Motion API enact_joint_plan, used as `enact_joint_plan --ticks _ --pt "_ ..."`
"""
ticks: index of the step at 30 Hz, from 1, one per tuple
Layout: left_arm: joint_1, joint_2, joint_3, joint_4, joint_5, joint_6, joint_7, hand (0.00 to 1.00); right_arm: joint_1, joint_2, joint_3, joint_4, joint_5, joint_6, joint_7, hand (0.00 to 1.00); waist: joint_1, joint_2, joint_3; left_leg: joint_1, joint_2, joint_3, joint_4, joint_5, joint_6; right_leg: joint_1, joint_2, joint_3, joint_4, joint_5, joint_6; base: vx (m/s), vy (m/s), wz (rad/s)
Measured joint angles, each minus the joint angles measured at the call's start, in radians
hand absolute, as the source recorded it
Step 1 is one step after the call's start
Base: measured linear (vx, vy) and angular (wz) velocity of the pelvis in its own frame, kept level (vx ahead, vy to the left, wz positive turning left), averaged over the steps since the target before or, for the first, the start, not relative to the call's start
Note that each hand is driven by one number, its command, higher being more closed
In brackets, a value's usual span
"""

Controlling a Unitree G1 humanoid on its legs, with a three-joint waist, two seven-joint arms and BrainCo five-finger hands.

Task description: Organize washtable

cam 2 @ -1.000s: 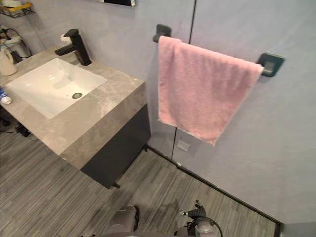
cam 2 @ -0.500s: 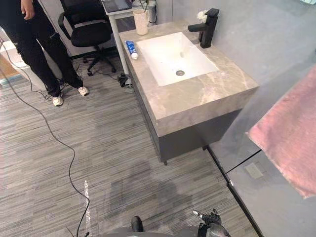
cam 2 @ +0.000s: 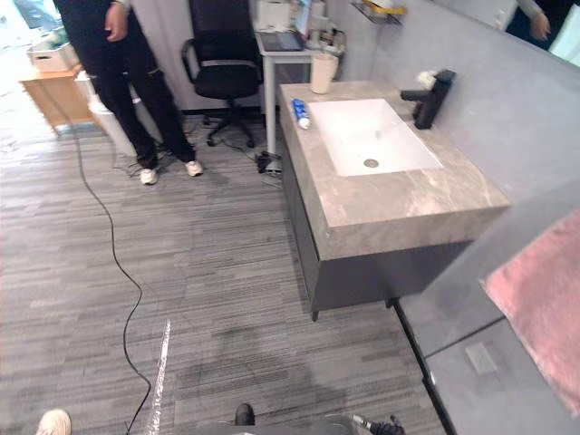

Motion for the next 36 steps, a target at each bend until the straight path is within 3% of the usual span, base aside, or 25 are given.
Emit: enact_joint_plan --ticks 1,2,4,6,11,13,15,17,18,19,20,21,22,23,25,27,28,30,31,33,34,35,36 --pt "-0.001 -0.007 0.019 0.001 -0.002 0.001 -0.001 0.0 0.004 0.005 -0.008 0.013 0.004 0.002 0.0 0.0 0.0 -0.007 0.001 -0.006 -0.009 -0.03 -0.001 0.009 -0.007 0.012 0.017 0.012 -0.01 -0.002 0.037 -0.02 -0.105 0.66" --pt "0.0 -0.013 0.035 0.002 -0.003 0.0 -0.001 0.0 0.008 0.004 -0.009 0.015 0.011 0.0 0.0 0.0 0.002 -0.015 0.002 -0.006 -0.009 -0.043 -0.001 0.012 -0.009 0.017 0.018 -0.003 -0.009 -0.003 0.039 -0.02 -0.107 0.68" --pt "0.008 -0.041 0.099 0.001 -0.042 0.001 -0.001 0.0 0.016 0.005 -0.045 0.015 0.027 0.0 0.002 0.0 0.01 0.0 0.002 -0.005 -0.003 -0.07 -0.001 0.029 -0.022 0.043 0.016 -0.056 -0.016 0.007 0.071 -0.02 -0.084 0.51" --pt "0.009 -0.055 0.141 -0.005 -0.071 0.001 -0.002 0.0 0.028 0.008 -0.045 0.006 0.014 0.002 0.002 0.0 0.027 -0.001 0.0 -0.009 0.004 -0.075 -0.001 0.029 -0.022 0.071 0.015 -0.087 -0.057 0.025 0.085 0.01 -0.04 0.33" --pt "0.015 -0.051 0.145 -0.037 -0.057 0.002 -0.003 0.0 0.03 0.02 -0.044 0.005 -0.051 0.005 0.004 0.0 0.058 -0.026 0.0 -0.028 -0.021 -0.092 0.005 0.035 -0.015 0.095 -0.002 -0.12 -0.107 0.05 0.122 0.04 0.007 0.17" --pt "0.015 -0.052 0.144 -0.038 -0.054 0.003 -0.002 0.0 0.029 0.021 -0.045 0.002 -0.054 0.005 0.006 0.0 0.058 -0.02 -0.002 -0.034 -0.02 -0.104 0.006 0.033 -0.012 0.098 -0.006 -0.124 -0.098 0.079 0.162 0.07 0.061 0.24" --pt "0.015 -0.057 0.155 -0.045 -0.054 0.005 -0.002 0.0 0.034 0.022 -0.047 -0.006 -0.049 0.007 0.011 0.0 0.063 -0.012 -0.005 -0.04 -0.006 -0.106 0.016 0.012 0.004 0.082 0.004 -0.118 -0.064 0.125 0.17 0.03 0.089 0.1" --pt "0.008 -0.066 0.176 -0.062 -0.053 0.007 -0.002 0.0 0.043 0.026 -0.047 -0.021 -0.038 0.008 0.019 0.0 0.078 0.005 0.008 -0.092 0.009 -0.08 0.15 -0.089 0.032 0.033 0.01 -0.118 0.061 0.174 0.154 0.0 0.124 -0.01" --pt "0.003 -0.069 0.192 -0.066 -0.052 0.008 -0.004 0.0 0.043 0.028 -0.047 -0.023 -0.028 0.008 0.022 0.0 0.079 0.0 0.005 -0.091 0.004 -0.069 0.162 -0.118 0.027 0.011 0.004 -0.116 0.112 0.183 0.141 0.07 0.177 0.2" --pt "-0.005 -0.055 0.22 -0.068 -0.052 0.012 -0.006 0.0 0.061 0.056 -0.045 -0.023 -0.009 0.006 0.022 0.0 0.073 -0.058 -0.005 -0.097 -0.013 -0.026 0.306 -0.179 0.066 -0.05 -0.062 -0.106 0.254 0.183 0.13 0.18 0.163 0.33" --pt "-0.008 -0.072 0.216 -0.079 -0.047 0.012 -0.007 0.0 0.09 0.056 -0.041 -0.078 0.007 -0.002 0.024 0.0 0.068 -0.011 0.011 -0.161 0.042 0.028 0.622 -0.324 0.074 -0.132 -0.047 -0.091 0.472 0.194 0.1 0.23 0.149 0.37" --pt "-0.004 -0.093 0.217 -0.077 -0.043 0.013 -0.01 0.0 0.11 0.04 -0.033 -0.111 0.017 -0.003 0.028 0.0 0.065 0.03 -0.002 -0.15 0.072 0.004 0.63 -0.437 0.05 -0.178 -0.024 -0.086 0.575 0.201 0.066 0.19 0.135 0.08" --pt "-0.005 -0.083 0.23 -0.075 -0.042 0.019 -0.021 0.0 0.105 0.037 -0.025 -0.105 0.035 0.003 0.032 0.0 0.077 0.008 0.01 -0.137 0.043 0.002 0.68 -0.488 0.041 -0.236 -0.03 -0.029 0.711 0.168 0.074 0.11 0.1 0.08" --pt "-0.008 -0.071 0.231 -0.086 -0.031 0.028 -0.025 0.0 0.11 0.056 -0.026 -0.083 0.068 0.004 0.035 0.0 0.077 -0.013 0.01 -0.106 0.016 -0.006 0.668 -0.503 0.066 -0.28 -0.028 -0.014 0.791 0.096 0.086 0.11 0.073 0.16" --pt "-0.009 -0.078 0.229 -0.086 -0.011 0.028 -0.036 0.0 0.112 0.049 -0.027 -0.084 0.074 0.001 0.046 0.0 0.068 -0.001 0.005 -0.085 0.012 -0.034 0.599 -0.499 0.08 -0.381 0.018 -0.074 0.716 0.034 0.069 0.16 -0.003 0.48" --pt "-0.014 -0.076 0.228 -0.083 0.003 0.028 -0.042 0.0 0.106 0.051 -0.038 -0.087 0.074 -0.002 0.046 0.0 0.049 0.003 0.006 -0.085 0.018 -0.066 0.543 -0.494 0.09 -0.441 0.064 -0.121 0.49 0.043 0.066 0.25 -0.033 0.53" --pt "-0.014 -0.076 0.22 -0.079 0.021 0.029 -0.043 0.0 0.109 0.05 -0.047 -0.081 0.078 -0.001 0.044 0.0 0.047 0.013 0.007 -0.06 0.022 -0.092 0.506 -0.493 0.09 -0.443 0.089 -0.161 0.26 0.086 0.071 0.34 -0.054 0.38" --pt "-0.014 -0.075 0.22 -0.065 0.045 0.029 -0.044 0.0 0.115 0.05 -0.048 -0.078 0.08 0.001 0.04 0.0 0.048 0.014 0.006 -0.011 0.014 -0.096 0.458 -0.493 0.088 -0.427 0.091 -0.219 0.019 0.16 0.056 0.34 -0.068 0.32" --pt "-0.014 -0.074 0.219 -0.065 0.063 0.029 -0.044 0.0 0.116 0.051 -0.053 -0.079 0.084 0.002 0.039 0.0 0.047 0.016 0.005 0.023 0.009 -0.093 0.444 -0.494 0.086 -0.424 0.079 -0.243 -0.019 0.184 0.029 0.41 -0.138 0.4" --pt "-0.003 -0.07 0.185 -0.055 0.097 0.037 -0.049 0.0 0.121 0.052 -0.089 -0.08 0.089 0.005 0.039 0.0 0.025 0.034 -0.022 0.071 0.011 -0.12 0.442 -0.541 0.082 -0.454 0.056 -0.289 0.048 0.219 -0.03 0.62 -0.224 0.56" --pt "0.008 -0.075 0.17 -0.042 0.098 0.041 -0.055 0.0 0.127 0.045 -0.106 -0.08 0.088 0.005 0.042 0.0 0.003 0.059 -0.053 0.078 0.035 -0.142 0.444 -0.567 0.059 -0.469 0.072 -0.294 0.085 0.262 -0.063 0.8 -0.228 0.7" --pt "0.021 -0.095 0.17 -0.02 0.097 0.057 -0.069 0.0 0.139 0.019 -0.122 -0.08 0.087 0.005 0.041 0.0 -0.018 0.106 -0.097 0.063 0.087 -0.17 0.534 -0.581 0.022 -0.459 0.117 -0.325 0.133 0.273 -0.091 0.73 -0.179 0.44" --pt "0.023 -0.104 0.172 -0.023 0.096 0.063 -0.07 0.0 0.134 0.007 -0.117 -0.08 0.086 0.005 0.041 0.0 -0.014 0.122 -0.1 0.036 0.106 -0.177 0.622 -0.566 -0.007 -0.45 0.137 -0.332 0.148 0.248 -0.102 0.77 -0.178 0.1"
